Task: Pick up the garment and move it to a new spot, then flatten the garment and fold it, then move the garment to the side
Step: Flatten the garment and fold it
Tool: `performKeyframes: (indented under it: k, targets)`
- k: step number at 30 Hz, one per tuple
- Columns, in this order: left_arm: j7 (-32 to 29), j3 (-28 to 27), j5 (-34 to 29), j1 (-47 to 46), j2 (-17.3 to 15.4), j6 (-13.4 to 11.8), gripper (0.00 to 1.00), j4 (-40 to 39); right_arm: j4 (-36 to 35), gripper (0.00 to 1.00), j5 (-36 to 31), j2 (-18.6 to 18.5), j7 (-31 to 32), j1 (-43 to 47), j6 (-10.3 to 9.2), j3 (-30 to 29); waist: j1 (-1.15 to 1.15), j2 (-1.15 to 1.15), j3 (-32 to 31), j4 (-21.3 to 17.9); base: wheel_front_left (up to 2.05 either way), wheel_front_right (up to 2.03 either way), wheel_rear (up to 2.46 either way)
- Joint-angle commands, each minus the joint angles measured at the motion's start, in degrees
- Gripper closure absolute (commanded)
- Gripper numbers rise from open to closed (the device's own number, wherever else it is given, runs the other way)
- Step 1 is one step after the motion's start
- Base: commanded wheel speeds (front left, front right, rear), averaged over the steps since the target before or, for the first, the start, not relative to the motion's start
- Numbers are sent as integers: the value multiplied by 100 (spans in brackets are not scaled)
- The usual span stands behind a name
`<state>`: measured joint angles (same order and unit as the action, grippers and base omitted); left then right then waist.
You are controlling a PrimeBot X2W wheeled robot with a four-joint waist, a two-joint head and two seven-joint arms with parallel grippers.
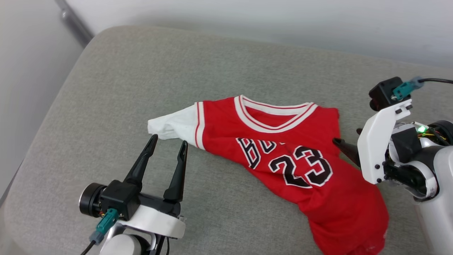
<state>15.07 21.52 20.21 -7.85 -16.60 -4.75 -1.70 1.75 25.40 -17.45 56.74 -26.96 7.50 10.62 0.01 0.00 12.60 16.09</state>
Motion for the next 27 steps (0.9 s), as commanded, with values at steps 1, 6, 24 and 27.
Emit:
performKeyframes:
  k: [1, 6, 24, 27]
  targets:
    - [14, -32, -47, -100, 39, 34, 0, 11, 84, 0, -19, -9, 114, -62, -2, 7, -1, 0, 155, 173, 0, 0, 0]
    - [15, -142, -170, -206, 247, 184, 0, 41, 583, 0, -84, 61, 734, -277, -1, -52, -1, 0, 308, 459, 0, 0, 0]
    - [15, -617, -528, 51, 629, 562, 0, 232, 1070, 100, -435, 110, -814, 73, -2, -334, -1, 0, 45, 340, 0, 0, 0]
    - [15, -704, -543, 126, 627, 587, 0, 226, 912, 100, -455, -20, -1014, 187, -2, -570, -1, 0, -131, 103, 0, 0, 0]
